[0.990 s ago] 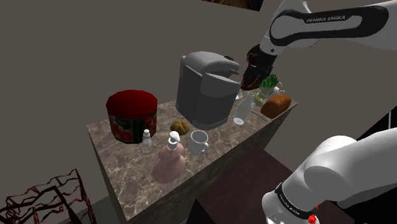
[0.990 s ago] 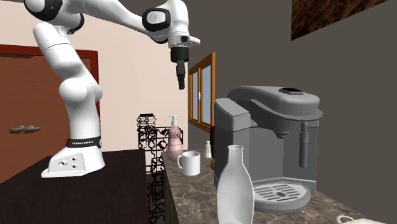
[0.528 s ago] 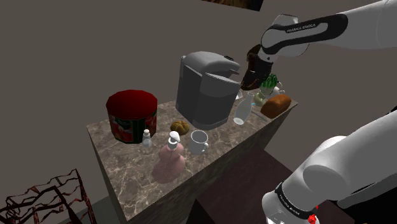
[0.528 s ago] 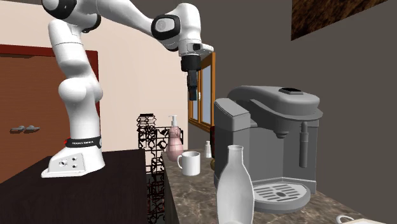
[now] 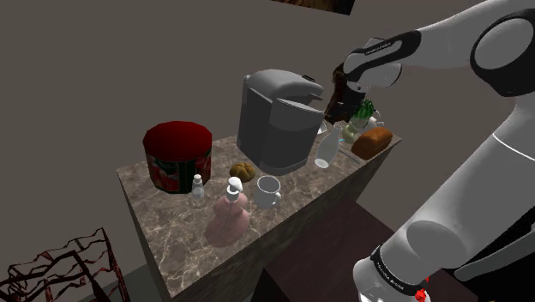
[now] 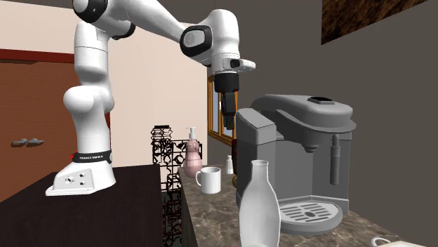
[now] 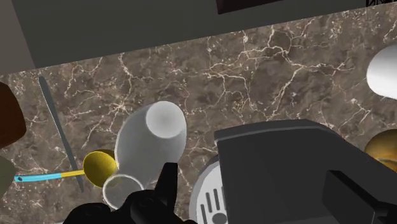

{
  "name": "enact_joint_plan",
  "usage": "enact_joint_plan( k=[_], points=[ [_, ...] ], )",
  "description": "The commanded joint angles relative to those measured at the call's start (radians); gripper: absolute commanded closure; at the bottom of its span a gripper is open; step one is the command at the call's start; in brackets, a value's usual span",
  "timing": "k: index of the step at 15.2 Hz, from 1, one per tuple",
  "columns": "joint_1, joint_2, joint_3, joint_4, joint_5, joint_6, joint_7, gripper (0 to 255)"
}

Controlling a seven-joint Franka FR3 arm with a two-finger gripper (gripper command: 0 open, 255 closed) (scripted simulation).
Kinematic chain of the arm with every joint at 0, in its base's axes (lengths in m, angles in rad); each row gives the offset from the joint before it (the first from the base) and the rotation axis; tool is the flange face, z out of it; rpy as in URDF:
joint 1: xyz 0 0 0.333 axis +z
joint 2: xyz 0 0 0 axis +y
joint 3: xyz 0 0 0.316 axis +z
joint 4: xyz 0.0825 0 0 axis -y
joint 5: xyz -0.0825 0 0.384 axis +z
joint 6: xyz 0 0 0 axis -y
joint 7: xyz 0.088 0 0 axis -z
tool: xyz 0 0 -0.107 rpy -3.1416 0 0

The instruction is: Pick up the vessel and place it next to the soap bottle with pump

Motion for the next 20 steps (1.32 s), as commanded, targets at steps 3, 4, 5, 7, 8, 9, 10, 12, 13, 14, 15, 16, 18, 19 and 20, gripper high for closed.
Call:
enact_joint_plan(
  k=[3,4,5,7,8,9,10,12,13,14,15,16,18,19,20],
  points=[
    [-0.041,0.157,-0.018,0.104,0.098,0.028,-0.097,0],
    [-0.056,0.196,-0.018,0.133,0.123,0.032,-0.12,0],
    [-0.073,0.235,-0.017,0.164,0.147,0.034,-0.142,0],
    [-0.109,0.313,-0.011,0.228,0.192,0.035,-0.181,0],
    [-0.128,0.351,-0.006,0.262,0.212,0.034,-0.199,0],
    [-0.149,0.389,-0.001,0.298,0.231,0.032,-0.215,0],
    [-0.166,0.421,0.004,0.328,0.246,0.029,-0.226,0],
    [-0.171,0.437,0.012,0.323,0.256,0.048,-0.233,0],
    [-0.173,0.445,0.015,0.321,0.261,0.058,-0.236,0],
    [-0.176,0.453,0.018,0.319,0.267,0.068,-0.239,0],
    [-0.178,0.462,0.022,0.317,0.272,0.077,-0.242,0],
    [-0.18,0.47,0.025,0.316,0.278,0.086,-0.246,0],
    [-0.184,0.484,0.031,0.314,0.286,0.101,-0.251,0],
    [-0.184,0.484,0.031,0.314,0.286,0.101,-0.251,0],
    [-0.184,0.484,0.031,0.314,0.286,0.101,-0.251,0]
  ],
)
